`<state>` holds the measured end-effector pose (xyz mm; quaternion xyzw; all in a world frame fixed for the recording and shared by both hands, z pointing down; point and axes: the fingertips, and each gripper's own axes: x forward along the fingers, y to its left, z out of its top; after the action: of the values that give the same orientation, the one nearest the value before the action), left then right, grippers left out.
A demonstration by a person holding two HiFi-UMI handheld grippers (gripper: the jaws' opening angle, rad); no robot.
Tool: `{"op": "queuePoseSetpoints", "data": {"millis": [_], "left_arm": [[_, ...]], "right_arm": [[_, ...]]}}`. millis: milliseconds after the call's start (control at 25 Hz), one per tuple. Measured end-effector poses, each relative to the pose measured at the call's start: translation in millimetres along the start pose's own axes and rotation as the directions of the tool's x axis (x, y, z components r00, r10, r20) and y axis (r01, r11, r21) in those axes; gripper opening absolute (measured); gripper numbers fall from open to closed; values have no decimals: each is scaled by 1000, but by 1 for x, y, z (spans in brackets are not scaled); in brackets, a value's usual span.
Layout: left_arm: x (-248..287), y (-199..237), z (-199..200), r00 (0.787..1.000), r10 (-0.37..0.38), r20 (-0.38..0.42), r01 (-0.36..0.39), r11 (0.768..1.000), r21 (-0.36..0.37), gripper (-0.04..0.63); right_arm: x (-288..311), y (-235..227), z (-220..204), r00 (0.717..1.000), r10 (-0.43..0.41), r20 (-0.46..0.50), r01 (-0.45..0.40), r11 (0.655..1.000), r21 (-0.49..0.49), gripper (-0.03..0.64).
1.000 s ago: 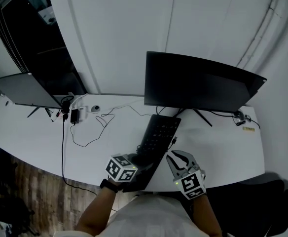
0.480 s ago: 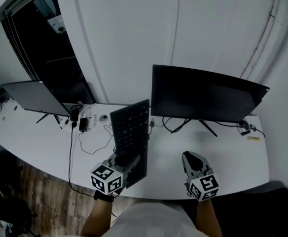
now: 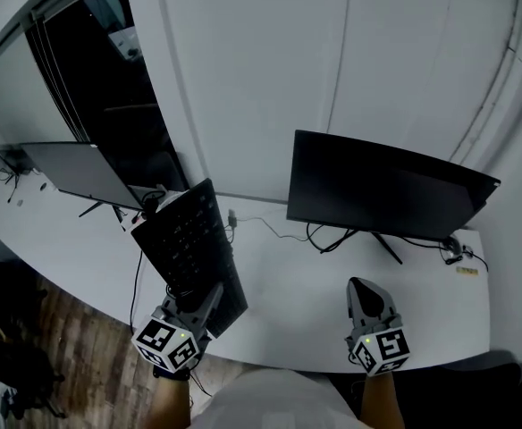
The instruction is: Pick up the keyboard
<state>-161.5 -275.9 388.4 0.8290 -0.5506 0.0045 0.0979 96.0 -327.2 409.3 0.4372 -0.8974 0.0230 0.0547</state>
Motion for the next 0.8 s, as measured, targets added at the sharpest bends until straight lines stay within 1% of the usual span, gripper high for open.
{"op": "queuePoseSetpoints", "data": {"millis": [200,440,600,800], "left_arm": [[-10,5,7,999,50,21,-50,999,16,60],[-12,2,9,997,68,32,-68,997,24,61],[-11,2,3,997,58,45,-59,998,33,61],[-10,-4,-4,998,39,47,-41,998,39,61]], "right_arm": [[1,-5,11,1000,14,17,-14,1000,1,0],[9,-5,7,998,49,27,-49,999,8,0],[12,-3,7,997,71,18,-71,997,10,0],[9,-8,-1,997,75,15,-75,997,5,0]]}}
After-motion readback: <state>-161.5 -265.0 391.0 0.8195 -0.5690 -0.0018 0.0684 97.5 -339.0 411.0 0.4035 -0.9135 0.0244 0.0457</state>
